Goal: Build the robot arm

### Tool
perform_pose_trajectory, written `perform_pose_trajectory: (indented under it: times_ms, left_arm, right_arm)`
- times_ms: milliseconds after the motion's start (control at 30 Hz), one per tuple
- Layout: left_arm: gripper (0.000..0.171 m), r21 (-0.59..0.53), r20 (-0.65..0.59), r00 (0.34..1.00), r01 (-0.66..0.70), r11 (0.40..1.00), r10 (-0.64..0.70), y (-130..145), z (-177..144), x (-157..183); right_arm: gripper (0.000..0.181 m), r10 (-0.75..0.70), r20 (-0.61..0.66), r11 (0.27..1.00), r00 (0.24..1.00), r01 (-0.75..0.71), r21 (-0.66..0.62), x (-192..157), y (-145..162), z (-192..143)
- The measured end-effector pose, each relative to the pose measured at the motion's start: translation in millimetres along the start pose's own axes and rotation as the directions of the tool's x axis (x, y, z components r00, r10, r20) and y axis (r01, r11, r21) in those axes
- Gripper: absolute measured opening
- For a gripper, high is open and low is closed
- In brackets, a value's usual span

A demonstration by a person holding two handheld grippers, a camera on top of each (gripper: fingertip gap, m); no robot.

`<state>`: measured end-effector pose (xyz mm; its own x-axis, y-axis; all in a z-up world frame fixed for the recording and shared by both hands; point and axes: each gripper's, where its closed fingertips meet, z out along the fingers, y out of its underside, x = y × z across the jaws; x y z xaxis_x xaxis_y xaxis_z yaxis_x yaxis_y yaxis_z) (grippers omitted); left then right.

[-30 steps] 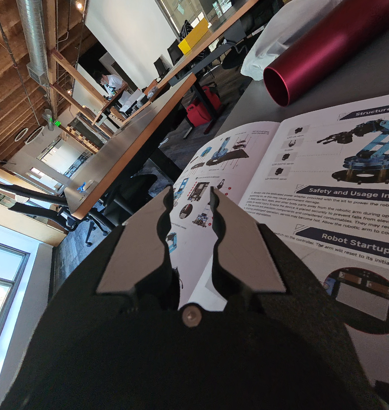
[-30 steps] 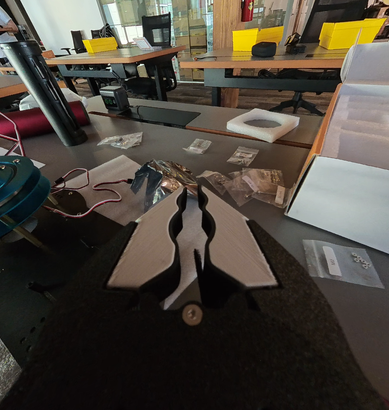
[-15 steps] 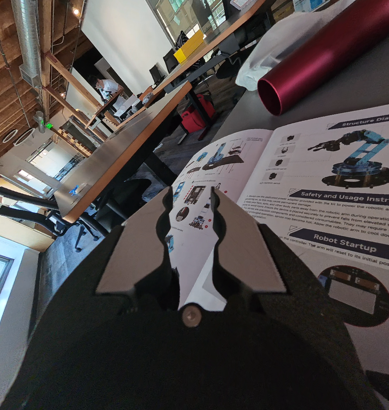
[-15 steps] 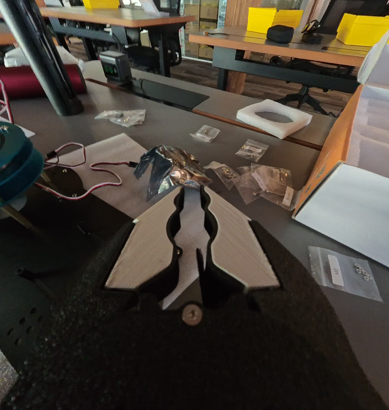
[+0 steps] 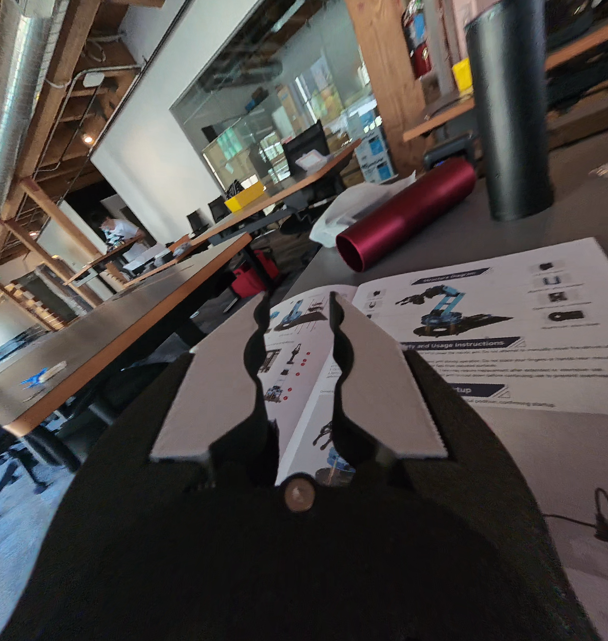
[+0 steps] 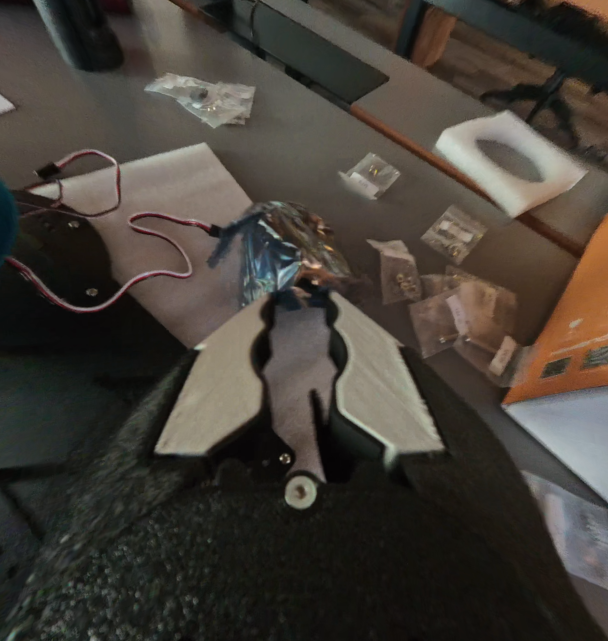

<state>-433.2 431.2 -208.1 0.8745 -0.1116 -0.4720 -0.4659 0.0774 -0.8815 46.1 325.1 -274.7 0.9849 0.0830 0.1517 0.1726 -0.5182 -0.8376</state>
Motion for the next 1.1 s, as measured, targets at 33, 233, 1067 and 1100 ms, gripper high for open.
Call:
perform_pose_trajectory:
  times_ms: [33, 233, 1067, 1100]
  left_arm:
    - [0.034, 0.018, -0.011, 1.000, 0.015, 1.000, -0.015, -2.4, -1.9, -0.1]
    - [0.033, 0.120, -0.041, 0.994, 0.101, 0.988, -0.097, -15.1, -14.7, -5.8]
    - [0.059, -0.048, -0.997, -0.059, -0.005, 0.999, -0.049, -113.7, -237.0, 273.9]
    - [0.058, -0.075, -0.994, -0.087, 0.014, 0.997, -0.073, -117.1, -238.7, 278.7]
  right_arm:
    - [0.010, -0.048, -0.015, 0.999, 0.999, 0.048, 0.005, -0.2, -3.0, -3.0]
    - [0.000, -0.008, -0.048, 0.998, 0.999, 0.011, 0.056, 4.4, -30.3, -48.8]
    - [0.000, 0.283, 0.715, 0.958, 0.640, -0.226, -0.178, -163.3, 43.7, -152.6]
    - [0.000, 0.240, 0.734, 0.967, 0.636, -0.221, -0.126, -163.7, 42.0, -157.1]
